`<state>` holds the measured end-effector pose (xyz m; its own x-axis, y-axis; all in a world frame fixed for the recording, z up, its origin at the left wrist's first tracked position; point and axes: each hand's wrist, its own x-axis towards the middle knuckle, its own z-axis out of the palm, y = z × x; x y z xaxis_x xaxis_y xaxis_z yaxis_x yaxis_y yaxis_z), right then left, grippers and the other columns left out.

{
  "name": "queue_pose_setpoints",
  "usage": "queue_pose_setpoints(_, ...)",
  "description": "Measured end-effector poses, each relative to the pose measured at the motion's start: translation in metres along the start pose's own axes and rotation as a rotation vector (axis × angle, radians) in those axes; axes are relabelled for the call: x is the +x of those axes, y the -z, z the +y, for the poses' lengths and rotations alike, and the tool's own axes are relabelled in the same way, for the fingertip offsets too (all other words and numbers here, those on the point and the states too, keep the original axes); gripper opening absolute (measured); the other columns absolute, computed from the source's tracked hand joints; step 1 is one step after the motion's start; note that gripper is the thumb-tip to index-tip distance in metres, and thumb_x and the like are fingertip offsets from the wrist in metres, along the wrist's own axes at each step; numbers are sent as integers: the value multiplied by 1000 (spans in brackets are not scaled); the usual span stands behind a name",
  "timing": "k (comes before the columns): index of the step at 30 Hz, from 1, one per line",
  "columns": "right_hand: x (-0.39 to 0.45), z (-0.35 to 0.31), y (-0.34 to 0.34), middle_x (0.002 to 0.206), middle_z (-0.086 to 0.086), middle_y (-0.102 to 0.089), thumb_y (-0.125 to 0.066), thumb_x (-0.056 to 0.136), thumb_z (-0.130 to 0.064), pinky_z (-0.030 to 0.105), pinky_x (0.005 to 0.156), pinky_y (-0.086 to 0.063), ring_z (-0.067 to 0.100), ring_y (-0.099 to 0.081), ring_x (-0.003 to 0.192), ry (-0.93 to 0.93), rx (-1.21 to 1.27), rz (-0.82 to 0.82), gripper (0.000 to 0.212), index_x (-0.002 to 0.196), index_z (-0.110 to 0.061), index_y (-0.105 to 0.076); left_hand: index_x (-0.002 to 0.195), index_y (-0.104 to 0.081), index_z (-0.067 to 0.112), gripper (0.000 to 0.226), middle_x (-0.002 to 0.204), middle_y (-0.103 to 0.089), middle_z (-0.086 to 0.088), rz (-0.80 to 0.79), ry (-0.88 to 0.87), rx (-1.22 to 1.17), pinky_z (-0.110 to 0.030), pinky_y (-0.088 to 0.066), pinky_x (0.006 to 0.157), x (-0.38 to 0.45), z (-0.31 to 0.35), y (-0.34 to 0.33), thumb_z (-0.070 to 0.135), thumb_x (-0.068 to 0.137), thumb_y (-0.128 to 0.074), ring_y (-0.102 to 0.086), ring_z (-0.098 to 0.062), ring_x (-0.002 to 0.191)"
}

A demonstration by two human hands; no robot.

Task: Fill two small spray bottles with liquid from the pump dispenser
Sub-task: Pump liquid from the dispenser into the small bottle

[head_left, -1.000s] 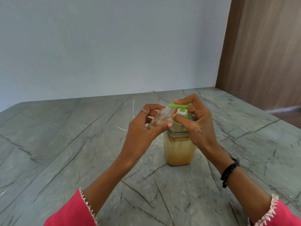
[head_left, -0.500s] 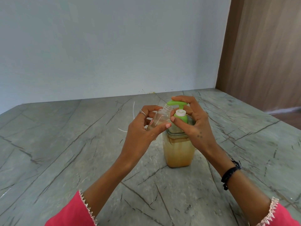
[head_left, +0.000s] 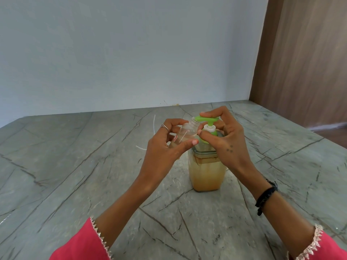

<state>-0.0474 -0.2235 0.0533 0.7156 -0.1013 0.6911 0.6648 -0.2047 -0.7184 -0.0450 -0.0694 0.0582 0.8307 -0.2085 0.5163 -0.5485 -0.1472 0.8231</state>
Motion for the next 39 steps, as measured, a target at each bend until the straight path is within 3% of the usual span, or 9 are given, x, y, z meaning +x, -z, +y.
queue_pose_setpoints(3,1,-1,0,84,-1,-72,-68,78,-3,31,69,-58,17,-71,80,-14,3,11,27,86,-27,-59,103,-55,33,41,92,-61,18,-2,6,8,-20,-54,64,0,-1,-1,39,66,-70,-62,-4,83)
queue_pose_setpoints(6,2,-1,0,87,0,-71,-68,79,0,31,68,-58,17,-71,80,-22,-13,2,27,86,-24,-58,101,-55,35,36,90,-61,18,-5,3,13,-18,-54,63,0,-2,-1,33,69,-73,-61,-1,81)
queue_pose_setpoints(11,-1,0,-1,87,2,-71,-65,81,-6,25,74,-56,15,-70,83,27,-12,-22,30,101,-26,-57,100,-52,37,35,92,-59,20,2,1,16,-9,-50,60,1,-1,0,32,71,-71,-60,5,81)
queue_pose_setpoints(15,-3,2,0,86,-4,-70,-65,82,-12,26,81,-54,15,-69,88,39,2,-48,34,110,-29,-54,99,-53,39,36,93,-62,17,7,4,-13,-13,-52,61,0,0,0,39,67,-69,-62,0,83)
queue_pose_setpoints(21,-7,4,1,92,-6,-69,-70,77,-27,27,78,-56,15,-69,91,50,-32,-87,47,118,-36,-49,98,-52,40,35,93,-62,15,3,-4,-30,-20,-56,60,0,2,-1,39,67,-68,-64,-5,82)
queue_pose_setpoints(27,-5,4,0,85,-7,-69,-70,81,-2,17,73,-52,8,-68,85,61,-46,-36,44,111,-30,-53,97,-51,40,33,92,-61,17,-1,-10,-22,-16,-54,61,0,1,0,27,74,-71,-63,-1,81)
queue_pose_setpoints(32,-5,3,-1,85,-2,-71,-70,80,-4,26,72,-57,15,-70,83,38,-29,-9,42,105,-34,-55,98,-50,41,34,92,-60,19,-7,-9,-7,-12,-52,59,1,1,0,29,74,-71,-62,5,79)
queue_pose_setpoints(36,-4,1,-2,90,-4,-72,-70,79,3,26,71,-58,12,-71,84,11,-28,16,39,96,-30,-58,102,-53,36,35,94,-61,15,-1,10,-15,-16,-53,60,1,-1,-1,27,74,-72,-64,-6,79)
queue_pose_setpoints(39,-3,0,-2,93,-5,-71,-70,78,2,31,71,-58,12,-70,85,-27,-35,16,33,89,-26,-57,100,-54,37,35,91,-61,16,-4,13,-10,-17,-53,61,0,-1,0,27,73,-73,-63,-4,78)
